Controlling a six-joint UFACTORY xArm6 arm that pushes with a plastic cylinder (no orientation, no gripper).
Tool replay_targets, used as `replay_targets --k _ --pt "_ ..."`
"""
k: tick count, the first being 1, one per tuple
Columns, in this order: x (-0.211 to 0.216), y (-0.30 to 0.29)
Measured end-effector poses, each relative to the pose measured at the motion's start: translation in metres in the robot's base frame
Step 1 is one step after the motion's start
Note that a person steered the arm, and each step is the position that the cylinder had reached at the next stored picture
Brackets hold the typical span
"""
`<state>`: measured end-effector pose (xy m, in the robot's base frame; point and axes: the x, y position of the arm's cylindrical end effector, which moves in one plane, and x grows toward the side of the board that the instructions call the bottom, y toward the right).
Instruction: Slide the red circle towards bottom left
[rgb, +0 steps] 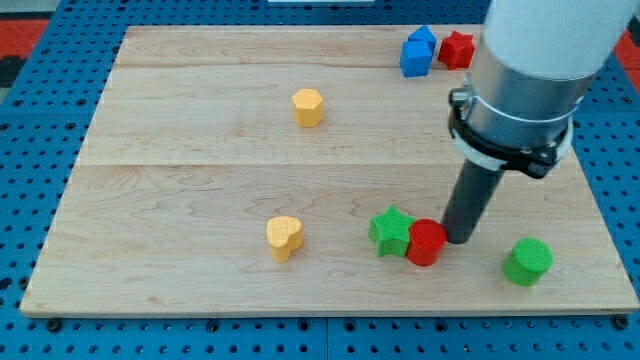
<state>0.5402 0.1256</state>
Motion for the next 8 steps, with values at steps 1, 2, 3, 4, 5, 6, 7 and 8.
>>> replay_targets --k 1,2,3,4,5,6,7,8 --pt "0.000 -0.020" --pt "-0.013 -0.025" --pt "-0.014 -0.028" --pt "-0.004 -0.005" --pt "0.008 0.008" --pt "0.036 -0.058" --pt "0.038 -0.059" --pt "0.039 -0.055"
